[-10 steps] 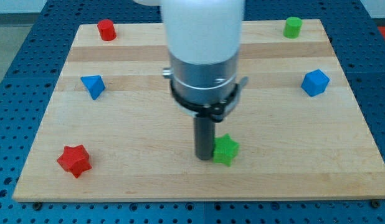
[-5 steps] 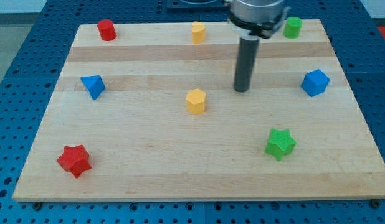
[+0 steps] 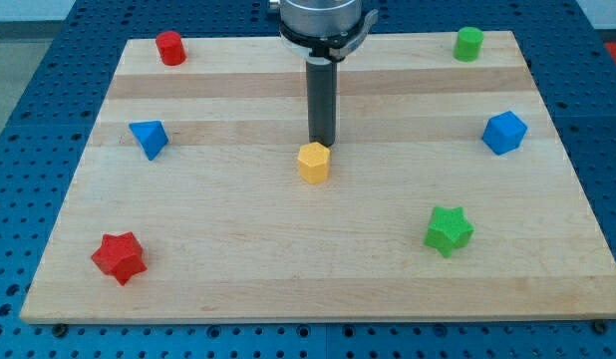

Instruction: Slide yellow hexagon towards bottom center

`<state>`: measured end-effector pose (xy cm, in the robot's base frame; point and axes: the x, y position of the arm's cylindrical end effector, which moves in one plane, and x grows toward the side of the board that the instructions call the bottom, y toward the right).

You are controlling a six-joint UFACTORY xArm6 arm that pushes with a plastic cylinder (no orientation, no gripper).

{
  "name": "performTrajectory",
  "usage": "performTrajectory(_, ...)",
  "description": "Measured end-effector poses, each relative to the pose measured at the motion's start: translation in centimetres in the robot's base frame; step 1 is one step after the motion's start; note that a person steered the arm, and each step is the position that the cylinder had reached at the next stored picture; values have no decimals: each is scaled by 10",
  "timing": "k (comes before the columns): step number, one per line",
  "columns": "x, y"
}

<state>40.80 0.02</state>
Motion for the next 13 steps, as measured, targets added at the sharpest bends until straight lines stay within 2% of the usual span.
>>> performTrajectory(4, 66, -10)
performTrajectory(6, 62, -66)
performTrajectory(7, 67, -74)
performTrajectory(10, 95, -53)
performTrajectory(13, 143, -43)
